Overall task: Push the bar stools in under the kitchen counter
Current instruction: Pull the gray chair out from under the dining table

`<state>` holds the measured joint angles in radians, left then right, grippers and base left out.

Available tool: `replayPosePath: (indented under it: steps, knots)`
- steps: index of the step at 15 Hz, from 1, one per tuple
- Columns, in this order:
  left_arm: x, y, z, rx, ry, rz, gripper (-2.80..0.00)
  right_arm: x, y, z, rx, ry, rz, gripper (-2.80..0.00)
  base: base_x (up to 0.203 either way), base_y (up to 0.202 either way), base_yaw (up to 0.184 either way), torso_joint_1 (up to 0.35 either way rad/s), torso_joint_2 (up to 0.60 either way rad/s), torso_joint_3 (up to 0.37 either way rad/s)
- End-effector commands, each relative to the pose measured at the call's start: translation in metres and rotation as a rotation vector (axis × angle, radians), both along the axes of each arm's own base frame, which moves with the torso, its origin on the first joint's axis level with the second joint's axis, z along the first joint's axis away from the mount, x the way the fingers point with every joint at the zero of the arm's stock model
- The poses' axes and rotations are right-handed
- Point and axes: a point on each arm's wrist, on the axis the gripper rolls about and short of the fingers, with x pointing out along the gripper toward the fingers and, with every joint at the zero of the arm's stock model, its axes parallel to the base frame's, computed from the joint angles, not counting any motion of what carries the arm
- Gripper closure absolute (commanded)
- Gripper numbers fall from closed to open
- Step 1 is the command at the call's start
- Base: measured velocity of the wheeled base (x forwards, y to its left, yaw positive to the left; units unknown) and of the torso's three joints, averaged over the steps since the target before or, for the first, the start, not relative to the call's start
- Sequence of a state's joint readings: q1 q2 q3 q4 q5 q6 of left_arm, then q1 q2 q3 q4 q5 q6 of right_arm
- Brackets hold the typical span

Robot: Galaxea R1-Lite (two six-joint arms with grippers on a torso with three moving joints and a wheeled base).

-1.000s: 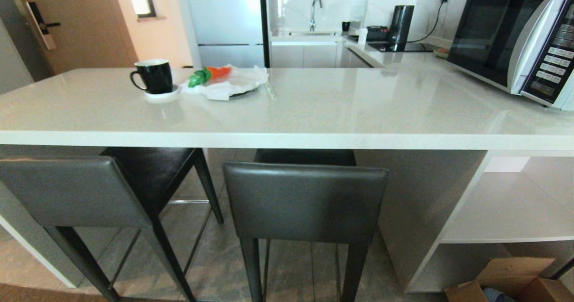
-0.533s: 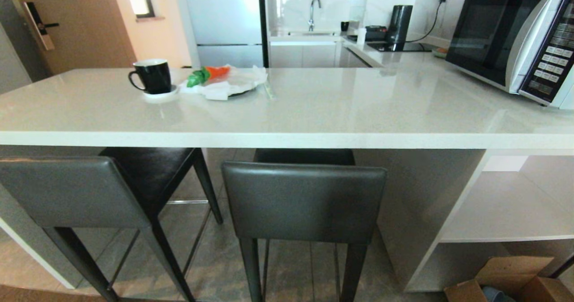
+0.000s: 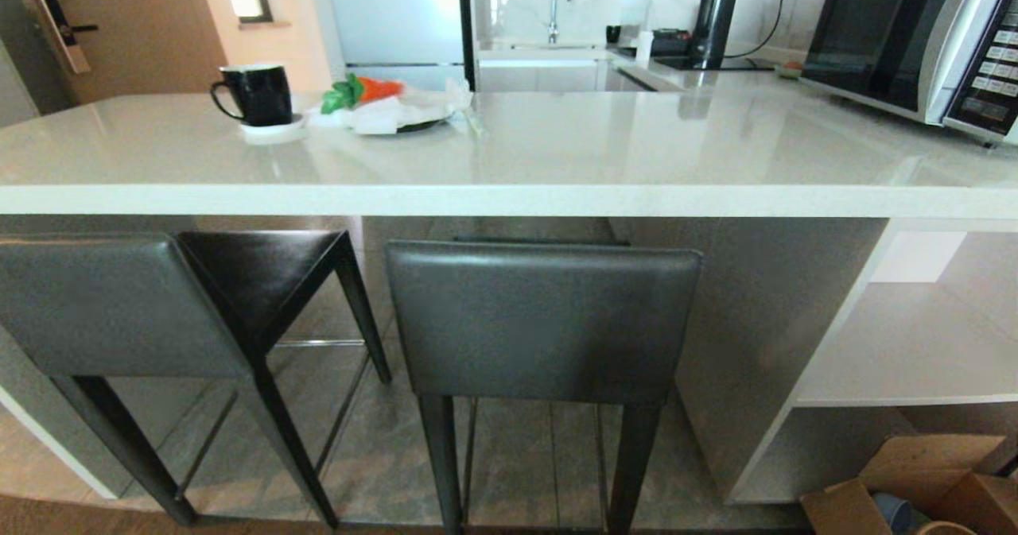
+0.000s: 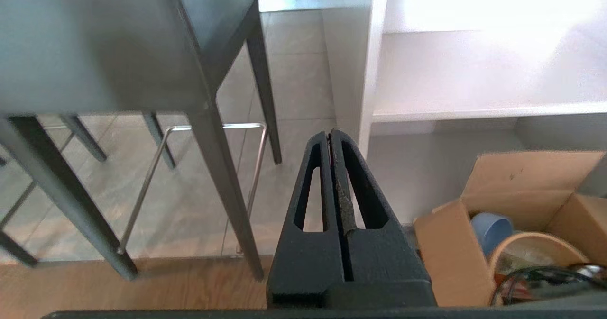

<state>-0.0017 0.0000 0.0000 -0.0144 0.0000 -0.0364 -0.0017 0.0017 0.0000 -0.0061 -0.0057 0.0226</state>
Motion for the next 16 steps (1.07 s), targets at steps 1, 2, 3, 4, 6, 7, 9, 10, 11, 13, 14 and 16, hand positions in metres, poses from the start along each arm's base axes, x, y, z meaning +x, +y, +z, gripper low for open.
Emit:
replayPosePath:
  steps: [1, 2, 3, 4, 6, 7, 9, 10, 11, 13, 14, 16]
  knots:
    - [0.0003, 0.0000, -0.0009, 0.000, 0.005, 0.000, 0.00, 0.0001, 0.0000, 0.0000, 0.000, 0.001, 0.000, 0.00, 0.000, 0.000, 0.000, -0.124, 0.40, 0.267]
    - [0.0002, 0.0000, -0.0009, 0.000, 0.004, -0.001, 0.00, 0.0001, 0.0000, 0.0000, 0.000, 0.001, 0.000, 0.00, 0.000, 0.000, 0.000, -0.072, 0.23, 0.158]
    - [0.0003, 0.0000, -0.0009, 0.000, 0.005, -0.001, 0.00, 0.0001, 0.0000, 0.0000, 0.000, 0.001, 0.000, 0.00, 0.000, 0.000, 0.000, -0.039, 0.12, 0.096]
    - [0.0003, 0.0000, -0.0009, 0.000, 0.005, -0.001, 0.00, 0.0001, 0.0000, 0.0000, 0.000, 0.001, 0.000, 0.00, 0.000, 0.000, 0.000, -0.024, 0.07, 0.054]
    - [0.0003, 0.0000, -0.0009, 0.000, 0.005, 0.000, 0.00, 0.0001, 0.0000, 0.0000, 0.000, 0.001, 0.000, 0.00, 0.000, 0.000, 0.000, -0.008, 0.03, 0.028]
    - [0.0002, 0.0000, -0.0009, 0.000, 0.004, 0.000, 0.00, 0.0001, 0.0000, 0.0000, 0.000, 0.001, 0.000, 0.00, 0.000, 0.000, 0.000, 0.000, 0.00, 0.000]
    - [0.0002, 0.0000, -0.0009, 0.001, 0.004, 0.002, 0.00, 0.0000, 0.0000, 0.0000, 0.000, 0.000, 0.000, 0.00, 0.000, 0.000, 0.000, 0.000, 0.00, 0.000]
    - [0.0002, 0.0000, -0.0009, 0.000, 0.004, 0.000, 0.00, 0.0000, 0.0000, 0.0000, 0.000, 0.000, 0.000, 0.00, 0.000, 0.000, 0.000, 0.000, 0.00, 0.000]
    - [0.0002, -0.0001, -0.0009, 0.001, 0.004, 0.003, 0.00, 0.0000, 0.0000, 0.0000, 0.000, 0.000, 0.000, 0.00, 0.000, 0.000, 0.000, 0.000, 0.00, 0.000]
    - [0.0002, 0.0000, -0.0009, 0.001, 0.004, 0.002, 0.00, 0.0000, 0.0000, 0.0000, -0.001, 0.000, 0.001, 0.00, 0.000, 0.000, 0.000, 0.000, 0.00, 0.000]
    - [0.0002, 0.0000, -0.0009, 0.000, 0.004, 0.002, 0.00, 0.0000, 0.0000, 0.0000, -0.001, 0.000, 0.000, 0.00, 0.000, 0.000, 0.000, 0.000, 0.00, 0.000]
    - [0.0002, 0.0000, -0.0009, 0.000, 0.004, 0.003, 0.00, 0.0000, 0.0000, 0.0000, -0.001, 0.000, 0.000, 0.00, 0.000, 0.000, 0.000, 0.000, 0.00, 0.000]
